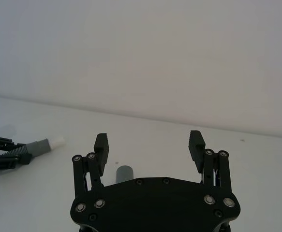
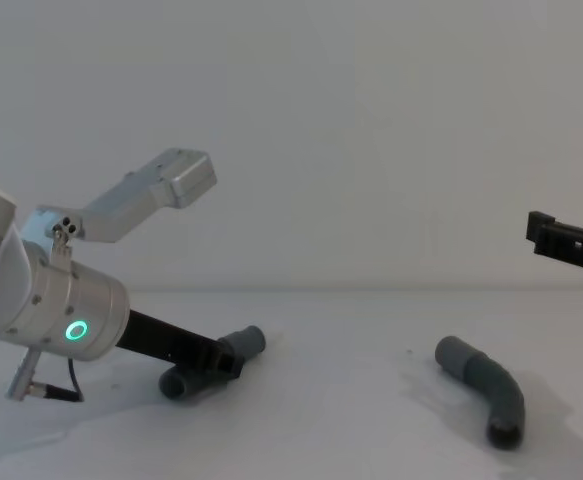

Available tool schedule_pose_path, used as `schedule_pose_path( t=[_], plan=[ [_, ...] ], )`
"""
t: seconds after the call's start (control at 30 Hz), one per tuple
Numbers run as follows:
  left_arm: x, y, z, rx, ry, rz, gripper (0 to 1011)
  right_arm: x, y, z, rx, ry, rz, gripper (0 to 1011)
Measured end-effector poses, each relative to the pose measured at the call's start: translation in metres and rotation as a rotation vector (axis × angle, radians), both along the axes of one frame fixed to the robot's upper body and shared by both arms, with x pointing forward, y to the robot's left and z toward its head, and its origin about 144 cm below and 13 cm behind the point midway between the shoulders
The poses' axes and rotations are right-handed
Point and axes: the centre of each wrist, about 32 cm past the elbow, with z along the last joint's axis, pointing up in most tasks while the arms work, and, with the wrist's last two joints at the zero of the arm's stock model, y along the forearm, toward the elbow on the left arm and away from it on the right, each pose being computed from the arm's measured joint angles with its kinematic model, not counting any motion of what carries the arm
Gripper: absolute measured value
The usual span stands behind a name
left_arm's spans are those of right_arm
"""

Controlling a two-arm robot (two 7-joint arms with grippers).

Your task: Use both hands to pick up one end of the pipe from the table, align the ends, and insert them.

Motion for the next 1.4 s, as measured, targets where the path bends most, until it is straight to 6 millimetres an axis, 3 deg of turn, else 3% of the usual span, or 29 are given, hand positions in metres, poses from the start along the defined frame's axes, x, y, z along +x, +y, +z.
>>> schedule_pose_path(
  t=[0.53, 1.4],
  plan=[
    [0.0, 0.0, 0.0, 0.0, 0.0, 0.0, 320, 0.0, 0.0, 0.0, 0.0, 0.0, 0.0, 1002],
    [0.0, 0.0, 0.0001, 0.0, 0.0, 0.0, 319, 0.0004, -0.0008, 0.0053, -0.002, 0.055, 0.033, 1002]
  ],
)
